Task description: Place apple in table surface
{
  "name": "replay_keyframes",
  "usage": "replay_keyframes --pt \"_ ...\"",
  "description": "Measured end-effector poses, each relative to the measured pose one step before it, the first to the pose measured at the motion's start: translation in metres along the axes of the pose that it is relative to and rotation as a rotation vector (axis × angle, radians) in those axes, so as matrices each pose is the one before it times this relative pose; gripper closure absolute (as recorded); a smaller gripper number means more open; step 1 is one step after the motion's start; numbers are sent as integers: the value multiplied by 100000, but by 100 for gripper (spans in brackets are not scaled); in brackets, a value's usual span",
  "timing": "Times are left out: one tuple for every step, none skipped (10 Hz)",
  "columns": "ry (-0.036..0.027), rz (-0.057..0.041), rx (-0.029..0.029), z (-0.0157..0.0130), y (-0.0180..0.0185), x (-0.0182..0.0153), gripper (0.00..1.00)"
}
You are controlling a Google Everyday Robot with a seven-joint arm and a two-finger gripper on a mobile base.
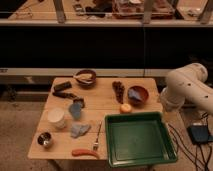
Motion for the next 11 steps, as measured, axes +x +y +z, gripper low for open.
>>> replay_keyframes --pt "-2190 -13103 3382 53 -1570 -774 35" --pt "-2513 -10560 3432 -45 -1123 -327 35" --pt "-2984 -9321 3035 -89 -1043 -146 35" --pt "-4170 -10530 2880 -25 -1610 -106 35" --pt "-5715 -12259 2459 273 -2660 279 35" --pt "-2913 -6719 240 363 -1775 344 35" --pt "-1836 -4185 293 278 -1144 182 35" --pt "-1701 -4133 51 248 -861 313 35" --pt "-603 -1622 211 62 -379 135 35" --pt "239 -361 26 46 39 17 35" --pt "2072 -1044 838 -145 72 -61 35"
